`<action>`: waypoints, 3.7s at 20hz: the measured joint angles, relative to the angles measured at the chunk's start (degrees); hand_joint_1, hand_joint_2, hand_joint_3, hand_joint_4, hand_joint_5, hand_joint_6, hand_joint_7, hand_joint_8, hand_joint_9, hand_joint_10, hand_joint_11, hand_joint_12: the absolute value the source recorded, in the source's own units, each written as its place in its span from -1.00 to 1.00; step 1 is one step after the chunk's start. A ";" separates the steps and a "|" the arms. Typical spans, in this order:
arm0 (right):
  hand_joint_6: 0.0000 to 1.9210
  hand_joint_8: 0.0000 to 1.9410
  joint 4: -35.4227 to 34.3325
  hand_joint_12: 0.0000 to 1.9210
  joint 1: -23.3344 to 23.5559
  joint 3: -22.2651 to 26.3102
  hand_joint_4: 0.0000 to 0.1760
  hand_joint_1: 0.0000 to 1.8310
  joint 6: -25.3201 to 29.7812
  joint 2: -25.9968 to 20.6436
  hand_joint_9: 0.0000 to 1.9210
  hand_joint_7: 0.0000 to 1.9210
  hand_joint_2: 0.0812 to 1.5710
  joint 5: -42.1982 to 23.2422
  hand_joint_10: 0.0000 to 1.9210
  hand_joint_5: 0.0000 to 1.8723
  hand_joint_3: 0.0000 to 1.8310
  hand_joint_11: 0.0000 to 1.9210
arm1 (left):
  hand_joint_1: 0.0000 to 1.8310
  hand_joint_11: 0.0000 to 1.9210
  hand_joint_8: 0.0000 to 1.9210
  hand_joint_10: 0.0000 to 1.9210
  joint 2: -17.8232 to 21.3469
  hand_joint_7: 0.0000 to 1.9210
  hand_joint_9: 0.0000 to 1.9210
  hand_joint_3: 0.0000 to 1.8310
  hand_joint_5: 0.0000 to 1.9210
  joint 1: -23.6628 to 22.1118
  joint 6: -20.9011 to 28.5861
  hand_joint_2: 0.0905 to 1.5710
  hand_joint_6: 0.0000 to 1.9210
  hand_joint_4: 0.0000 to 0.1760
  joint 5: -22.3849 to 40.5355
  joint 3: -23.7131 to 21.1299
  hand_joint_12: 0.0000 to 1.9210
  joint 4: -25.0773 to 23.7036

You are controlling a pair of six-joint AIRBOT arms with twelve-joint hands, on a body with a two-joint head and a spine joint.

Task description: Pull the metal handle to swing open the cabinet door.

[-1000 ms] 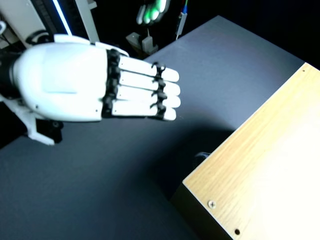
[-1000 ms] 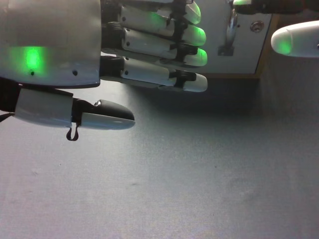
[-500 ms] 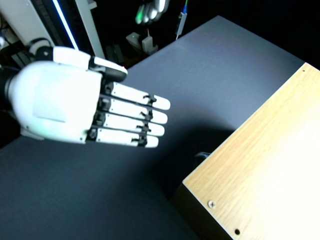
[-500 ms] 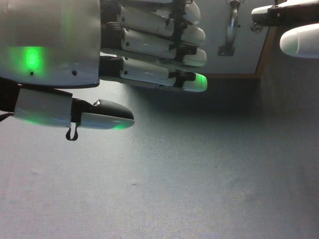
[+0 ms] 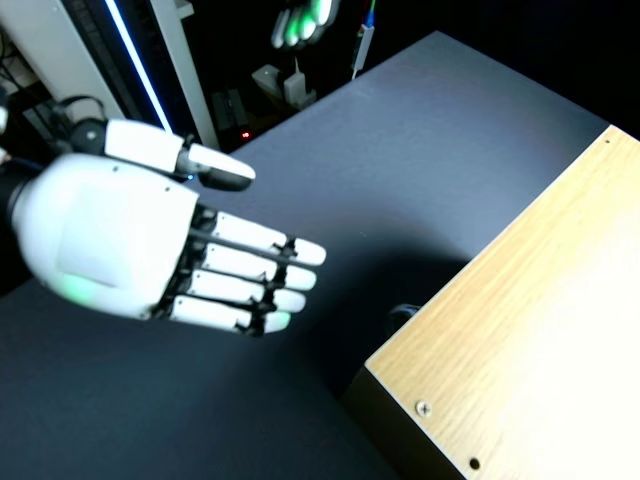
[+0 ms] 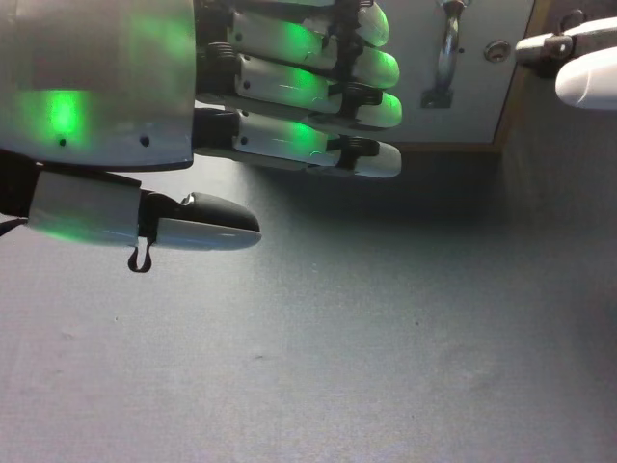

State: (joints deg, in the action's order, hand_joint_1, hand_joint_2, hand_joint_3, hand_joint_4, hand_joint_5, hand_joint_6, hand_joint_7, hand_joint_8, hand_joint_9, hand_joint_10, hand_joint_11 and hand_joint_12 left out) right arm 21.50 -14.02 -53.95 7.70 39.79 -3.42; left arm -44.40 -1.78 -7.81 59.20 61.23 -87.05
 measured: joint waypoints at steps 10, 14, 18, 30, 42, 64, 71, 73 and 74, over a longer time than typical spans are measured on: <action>-1.00 -1.00 -10.91 -0.40 -0.11 -0.98 -1.00 -1.00 0.00 -0.02 -0.80 -0.77 1.00 5.03 -1.00 -0.78 -0.95 -1.00 | -1.00 -1.00 -1.00 -1.00 0.00 -0.60 -0.65 -0.96 -0.61 0.00 -0.02 1.00 -1.00 -1.00 -0.04 0.00 -0.19 -0.02; -1.00 -1.00 -14.51 -0.44 -0.11 -1.51 -1.00 -1.00 0.02 0.00 -0.81 -0.80 1.00 6.32 -1.00 -0.80 -0.97 -1.00 | -1.00 -1.00 -1.00 -1.00 0.00 -0.60 -0.64 -0.95 -0.62 0.00 -0.02 1.00 -1.00 -1.00 -0.02 -0.02 -0.18 -0.02; -1.00 -1.00 -18.14 -0.48 -0.11 -2.23 -1.00 -1.00 0.00 0.31 -0.83 -0.81 1.00 7.41 -1.00 -0.81 -0.97 -1.00 | -1.00 -1.00 -1.00 -1.00 0.00 -0.60 -0.64 -0.95 -0.61 0.00 -0.02 1.00 -1.00 -1.00 -0.04 0.00 -0.19 0.00; -1.00 -1.00 -30.21 -0.47 -0.11 -4.04 -1.00 -1.00 -0.02 2.95 -0.82 -0.81 1.00 11.43 -1.00 -0.82 -0.96 -1.00 | -1.00 -1.00 -1.00 -1.00 0.00 -0.60 -0.64 -0.93 -0.61 0.00 -0.02 1.00 -1.00 -1.00 -0.04 0.00 -0.18 0.00; -1.00 -1.00 -36.92 -0.46 -0.11 -10.01 -1.00 -1.00 0.00 9.14 -0.81 -0.79 1.00 11.67 -1.00 -0.82 -0.98 -1.00 | -1.00 -1.00 -1.00 -1.00 0.00 -0.60 -0.64 -0.93 -0.61 0.00 -0.02 1.00 -1.00 -1.00 0.00 0.00 -0.20 0.00; -1.00 -1.00 -40.92 -0.47 0.31 -14.73 -1.00 -1.00 -0.02 15.02 -0.82 -0.79 1.00 9.44 -1.00 -0.81 -0.98 -1.00 | -1.00 -1.00 -1.00 -1.00 0.00 -0.60 -0.65 -0.93 -0.61 0.00 -0.02 1.00 -1.00 -1.00 -0.02 0.00 -0.22 0.00; -0.99 -1.00 -40.98 -0.45 -0.04 -15.54 -1.00 -1.00 -0.02 17.16 -0.81 -0.77 1.00 6.51 -1.00 -0.79 -0.97 -1.00 | -1.00 -1.00 -1.00 -1.00 0.00 -0.60 -0.64 -0.92 -0.61 0.00 -0.02 1.00 -1.00 -1.00 0.00 -0.02 -0.20 0.00; -1.00 -1.00 -41.03 -0.44 -0.81 -15.43 -1.00 -1.00 -0.02 17.64 -0.81 -0.79 1.00 5.33 -1.00 -0.80 -0.96 -1.00 | -1.00 -1.00 -1.00 -1.00 0.00 -0.59 -0.63 -0.92 -0.61 0.00 -0.02 1.00 -1.00 -1.00 0.00 0.00 -0.18 0.00; -1.00 -1.00 -41.07 -0.46 -1.05 -15.37 -1.00 -1.00 -0.02 17.75 -0.81 -0.80 1.00 5.01 -1.00 -0.81 -0.97 -1.00 | -1.00 -1.00 -1.00 -1.00 0.00 -0.59 -0.63 -0.93 -0.61 0.00 -0.02 1.00 -1.00 -1.00 -0.07 0.00 -0.18 0.00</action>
State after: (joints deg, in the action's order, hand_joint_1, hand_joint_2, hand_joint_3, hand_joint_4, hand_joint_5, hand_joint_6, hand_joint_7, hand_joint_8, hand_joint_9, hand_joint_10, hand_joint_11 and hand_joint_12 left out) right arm -19.57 -15.07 -69.32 7.68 57.54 1.58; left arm -44.40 -1.78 -7.84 59.13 61.23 -87.05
